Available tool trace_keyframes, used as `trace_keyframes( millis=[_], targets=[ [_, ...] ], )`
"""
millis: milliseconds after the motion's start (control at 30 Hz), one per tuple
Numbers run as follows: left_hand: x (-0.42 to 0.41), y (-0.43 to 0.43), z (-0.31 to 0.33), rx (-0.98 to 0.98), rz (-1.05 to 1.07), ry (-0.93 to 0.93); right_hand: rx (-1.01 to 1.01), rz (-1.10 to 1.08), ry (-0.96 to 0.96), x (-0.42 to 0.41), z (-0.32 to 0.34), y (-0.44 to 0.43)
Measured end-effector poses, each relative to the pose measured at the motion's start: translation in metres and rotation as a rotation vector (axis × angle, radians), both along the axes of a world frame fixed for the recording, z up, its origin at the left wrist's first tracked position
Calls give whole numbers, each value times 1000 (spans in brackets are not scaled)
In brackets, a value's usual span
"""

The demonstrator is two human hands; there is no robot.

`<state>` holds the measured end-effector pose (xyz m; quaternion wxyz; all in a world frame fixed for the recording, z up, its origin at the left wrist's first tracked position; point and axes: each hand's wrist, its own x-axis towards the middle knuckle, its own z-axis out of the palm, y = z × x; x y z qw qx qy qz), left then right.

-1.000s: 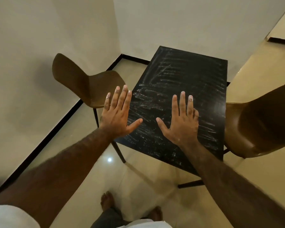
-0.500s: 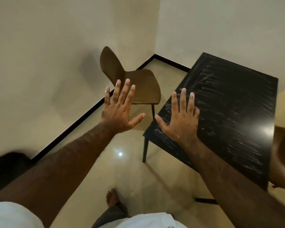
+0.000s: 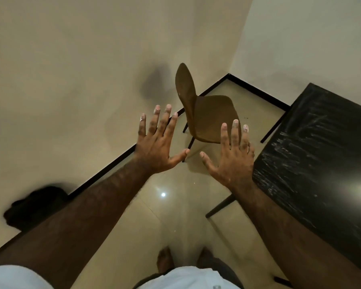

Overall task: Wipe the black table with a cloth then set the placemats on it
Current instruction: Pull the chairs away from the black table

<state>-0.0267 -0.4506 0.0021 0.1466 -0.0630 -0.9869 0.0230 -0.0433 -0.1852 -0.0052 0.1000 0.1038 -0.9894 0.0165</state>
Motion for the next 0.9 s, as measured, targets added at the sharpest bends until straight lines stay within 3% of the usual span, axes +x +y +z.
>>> trace_keyframes(
  millis=[300, 900],
  targets=[
    [-62, -47, -22, 26, 33, -43, -4, 45, -35, -78, -15, -56],
    [-286, -58, -22, 0, 19, -85, -66, 32, -93, -297, -38, -73]
  ],
)
